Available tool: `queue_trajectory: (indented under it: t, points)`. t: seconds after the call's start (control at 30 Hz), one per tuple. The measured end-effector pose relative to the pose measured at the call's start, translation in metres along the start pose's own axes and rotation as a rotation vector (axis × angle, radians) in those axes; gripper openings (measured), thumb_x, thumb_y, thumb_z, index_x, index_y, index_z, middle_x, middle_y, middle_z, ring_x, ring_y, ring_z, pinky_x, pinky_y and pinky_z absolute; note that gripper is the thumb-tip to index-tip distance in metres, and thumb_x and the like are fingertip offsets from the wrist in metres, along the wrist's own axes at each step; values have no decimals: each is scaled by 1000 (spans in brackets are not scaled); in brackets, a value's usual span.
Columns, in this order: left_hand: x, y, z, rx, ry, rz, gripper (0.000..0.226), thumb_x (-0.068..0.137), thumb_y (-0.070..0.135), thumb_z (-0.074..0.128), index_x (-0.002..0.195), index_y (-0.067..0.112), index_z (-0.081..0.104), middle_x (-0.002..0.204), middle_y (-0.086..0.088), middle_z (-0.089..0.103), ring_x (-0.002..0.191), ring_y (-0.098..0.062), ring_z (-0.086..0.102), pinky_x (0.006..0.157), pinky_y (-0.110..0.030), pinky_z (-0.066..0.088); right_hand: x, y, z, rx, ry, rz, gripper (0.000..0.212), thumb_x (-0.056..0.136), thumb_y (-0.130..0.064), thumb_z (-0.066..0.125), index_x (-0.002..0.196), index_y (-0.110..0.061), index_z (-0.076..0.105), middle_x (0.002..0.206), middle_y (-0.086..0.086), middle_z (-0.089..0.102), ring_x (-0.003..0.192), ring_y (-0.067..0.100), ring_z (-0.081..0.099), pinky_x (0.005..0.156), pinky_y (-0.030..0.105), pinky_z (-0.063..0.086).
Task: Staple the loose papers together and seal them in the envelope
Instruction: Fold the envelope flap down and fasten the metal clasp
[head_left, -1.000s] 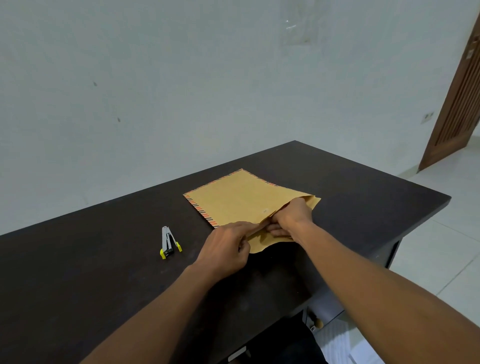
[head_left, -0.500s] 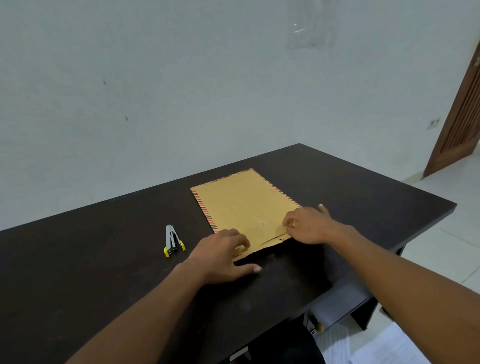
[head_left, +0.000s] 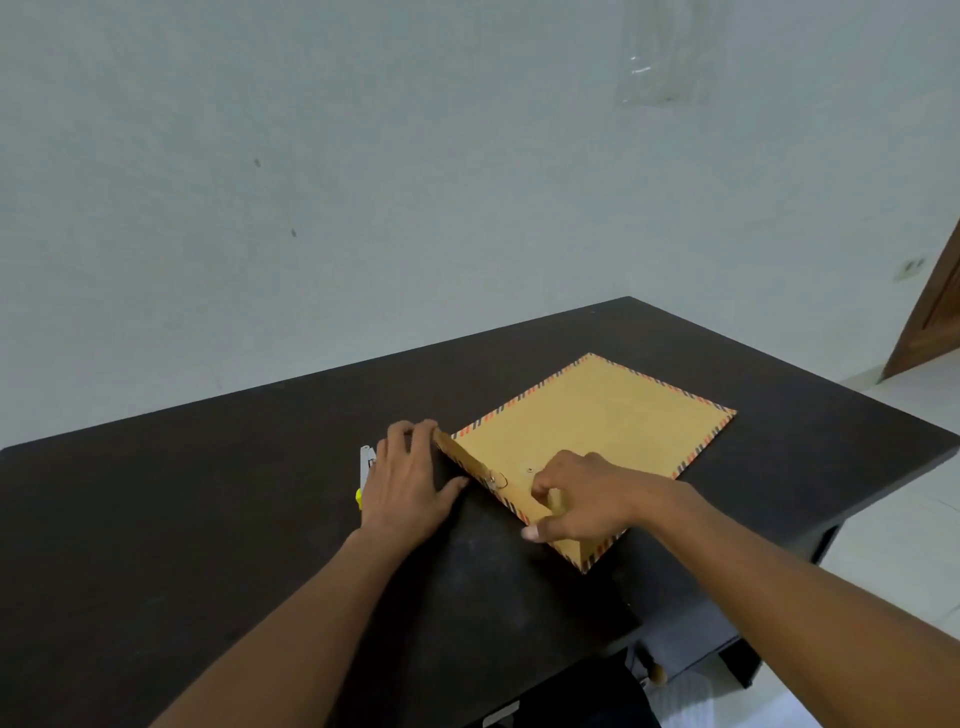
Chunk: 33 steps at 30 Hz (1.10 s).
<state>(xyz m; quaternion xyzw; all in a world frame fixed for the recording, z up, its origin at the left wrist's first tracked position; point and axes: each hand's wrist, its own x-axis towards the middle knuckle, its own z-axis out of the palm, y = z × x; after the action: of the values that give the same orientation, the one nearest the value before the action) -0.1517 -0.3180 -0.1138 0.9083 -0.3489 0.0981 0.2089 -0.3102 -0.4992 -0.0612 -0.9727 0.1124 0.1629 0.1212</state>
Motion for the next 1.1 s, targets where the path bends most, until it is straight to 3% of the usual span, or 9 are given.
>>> queue_trajectory:
  t: [0.17, 0.23, 0.3, 0.4, 0.6, 0.73, 0.83, 0.97, 1.1]
  points:
    - [-3, 13, 5, -122, -8, -10, 29, 89, 44, 64, 111, 25, 59, 113, 3, 60, 108, -19, 54, 93, -41, 49, 8, -23, 2, 10, 107, 21, 63, 86, -75, 44, 112, -21, 65, 120, 6, 58, 112, 28, 50, 91, 41, 44]
    - [-3, 18, 6, -158, -39, 26, 20, 93, 40, 57, 104, 25, 66, 105, 4, 66, 102, -19, 59, 90, -44, 50, 14, -32, 3, 190, 150, -4, 60, 92, -68, 39, 93, -15, 68, 102, 7, 66, 94, 25, 58, 79, 37, 45]
    - [-5, 22, 6, -177, -83, 37, 27, 95, 43, 54, 108, 25, 69, 108, 4, 69, 102, -19, 62, 90, -43, 51, 20, -32, 3, 354, 184, -5, 47, 98, -54, 44, 83, -16, 66, 94, 6, 67, 86, 25, 59, 72, 35, 43]
    - [-4, 21, 6, -96, -179, 63, 45, 92, 49, 58, 129, 23, 62, 126, 6, 65, 117, -17, 59, 100, -39, 47, 27, -19, 4, 191, 318, 48, 26, 95, -36, 53, 112, -24, 70, 123, 0, 64, 116, 25, 55, 91, 38, 47]
    - [1, 16, 9, 58, -216, 92, 52, 96, 47, 53, 145, 29, 48, 157, 1, 37, 146, -23, 30, 118, -42, 27, 24, 5, 8, -22, 165, 130, 47, 91, -56, 54, 137, -45, 46, 140, -4, 44, 132, 27, 36, 101, 50, 43]
    - [6, 20, 12, 116, -163, 53, 48, 97, 46, 50, 142, 28, 50, 144, 3, 48, 132, -20, 43, 110, -40, 35, 25, 2, 8, -24, 161, 145, 54, 90, -57, 56, 140, -39, 46, 131, 1, 43, 126, 30, 46, 102, 45, 44]
    - [8, 22, 15, 158, -156, 66, 42, 100, 40, 44, 137, 25, 56, 143, 4, 52, 132, -20, 46, 111, -40, 34, 25, -6, 14, 36, 204, 174, 56, 89, -56, 59, 137, -29, 48, 127, 3, 42, 110, 29, 57, 94, 43, 49]
    - [14, 28, 23, 159, -246, 95, 45, 104, 30, 36, 148, 22, 43, 160, 2, 34, 149, -24, 27, 122, -47, 20, 23, -16, 23, 42, 308, 211, 54, 88, -59, 57, 127, -22, 52, 122, 6, 48, 107, 31, 59, 89, 42, 50]
    - [24, 27, 30, 78, -294, 143, 48, 106, 25, 32, 153, 20, 33, 165, 0, 23, 153, -25, 15, 123, -46, 16, 24, -6, 20, 117, 466, 219, 30, 92, -51, 55, 107, -26, 61, 114, -1, 61, 102, 25, 60, 83, 38, 52]
